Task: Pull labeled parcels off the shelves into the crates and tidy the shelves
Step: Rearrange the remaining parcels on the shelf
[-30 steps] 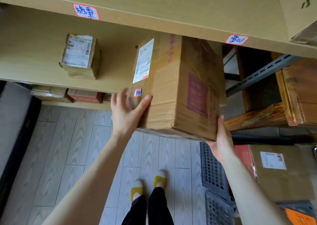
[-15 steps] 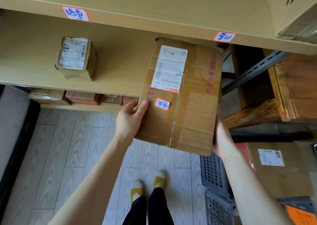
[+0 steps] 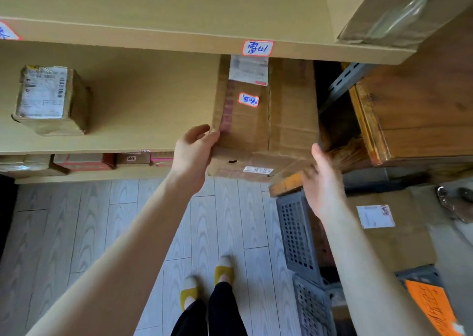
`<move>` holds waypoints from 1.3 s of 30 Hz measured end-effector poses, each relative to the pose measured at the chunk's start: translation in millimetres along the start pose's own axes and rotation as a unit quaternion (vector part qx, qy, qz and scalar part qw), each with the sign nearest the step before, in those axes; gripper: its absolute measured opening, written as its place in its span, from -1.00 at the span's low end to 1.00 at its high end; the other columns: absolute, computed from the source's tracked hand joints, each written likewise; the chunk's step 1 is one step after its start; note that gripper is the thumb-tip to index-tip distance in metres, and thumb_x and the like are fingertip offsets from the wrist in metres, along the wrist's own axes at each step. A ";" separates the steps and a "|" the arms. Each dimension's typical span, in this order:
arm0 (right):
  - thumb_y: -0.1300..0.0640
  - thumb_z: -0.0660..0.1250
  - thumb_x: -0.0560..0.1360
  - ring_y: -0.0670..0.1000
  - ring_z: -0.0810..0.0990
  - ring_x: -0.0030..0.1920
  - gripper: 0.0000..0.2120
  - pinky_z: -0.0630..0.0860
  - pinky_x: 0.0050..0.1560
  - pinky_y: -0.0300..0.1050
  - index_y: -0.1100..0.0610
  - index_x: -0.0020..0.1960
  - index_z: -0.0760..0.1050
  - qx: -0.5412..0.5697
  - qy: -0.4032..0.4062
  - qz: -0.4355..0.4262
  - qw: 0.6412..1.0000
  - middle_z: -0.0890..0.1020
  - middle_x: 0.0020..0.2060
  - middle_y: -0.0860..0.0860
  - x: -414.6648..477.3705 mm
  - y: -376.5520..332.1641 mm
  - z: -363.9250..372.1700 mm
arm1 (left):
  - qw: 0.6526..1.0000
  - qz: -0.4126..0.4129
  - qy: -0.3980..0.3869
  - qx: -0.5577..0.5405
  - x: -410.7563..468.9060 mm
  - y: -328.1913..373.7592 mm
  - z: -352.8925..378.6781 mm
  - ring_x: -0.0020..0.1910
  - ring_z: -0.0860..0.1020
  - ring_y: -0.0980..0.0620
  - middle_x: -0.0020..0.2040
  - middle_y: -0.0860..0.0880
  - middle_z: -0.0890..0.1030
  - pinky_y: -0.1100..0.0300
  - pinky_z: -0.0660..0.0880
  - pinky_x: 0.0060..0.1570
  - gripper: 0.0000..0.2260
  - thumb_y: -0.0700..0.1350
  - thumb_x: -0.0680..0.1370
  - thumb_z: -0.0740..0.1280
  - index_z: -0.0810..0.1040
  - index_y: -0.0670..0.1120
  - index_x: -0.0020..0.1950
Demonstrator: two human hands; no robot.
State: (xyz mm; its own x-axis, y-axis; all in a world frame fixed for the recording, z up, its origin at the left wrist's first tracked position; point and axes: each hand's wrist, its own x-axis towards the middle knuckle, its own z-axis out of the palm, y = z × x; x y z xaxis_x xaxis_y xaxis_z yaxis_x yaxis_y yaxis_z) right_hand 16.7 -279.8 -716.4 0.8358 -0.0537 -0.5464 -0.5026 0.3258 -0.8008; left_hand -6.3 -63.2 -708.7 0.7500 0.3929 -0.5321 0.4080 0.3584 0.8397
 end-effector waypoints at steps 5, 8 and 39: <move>0.07 0.29 0.52 -0.16 0.52 0.12 -0.63 0.38 0.00 -0.37 0.05 0.31 0.39 -0.116 0.019 -0.075 0.990 0.57 0.13 -0.06 54.2 -35.3 6.1 | 0.989 0.102 -0.032 0.105 35.3 7.3 58.3 -0.14 0.35 0.04 -0.09 -0.07 0.48 0.15 0.26 -0.13 -0.89 -0.10 0.57 0.20 0.43 0.00 -0.15; 0.05 0.29 0.52 -0.22 0.53 -0.06 -0.76 0.44 -0.29 -0.48 0.08 0.17 0.44 -0.113 0.044 -0.089 0.989 0.57 -0.06 -0.11 79.9 -55.5 11.3 | 0.983 0.117 0.003 0.141 55.8 17.7 84.2 -0.22 0.37 0.03 -0.25 0.02 0.47 0.20 0.29 -0.20 -0.80 -0.07 0.58 0.19 0.38 0.04 -0.25; 0.01 0.27 0.50 0.09 0.45 -0.18 -0.73 0.36 -0.14 -0.06 0.19 -0.26 0.47 -0.192 0.248 -0.033 0.949 0.51 -0.27 0.10 247.3 256.2 -64.9 | 0.910 0.151 0.020 0.384 196.9 -279.0 8.2 -0.29 0.39 -0.11 -0.34 -0.13 0.44 0.15 0.14 -0.37 -0.73 -0.14 0.58 0.16 0.49 -0.27 -0.23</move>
State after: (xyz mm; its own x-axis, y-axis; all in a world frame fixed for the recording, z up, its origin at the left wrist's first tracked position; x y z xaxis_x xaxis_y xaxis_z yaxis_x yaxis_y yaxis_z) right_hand 80.3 -270.9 -1072.6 0.7087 -0.5314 -0.4640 -0.5764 -0.0569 -0.8152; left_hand 31.8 -92.8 -1046.9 0.8756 0.4109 -0.2541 0.4408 -0.4641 0.7683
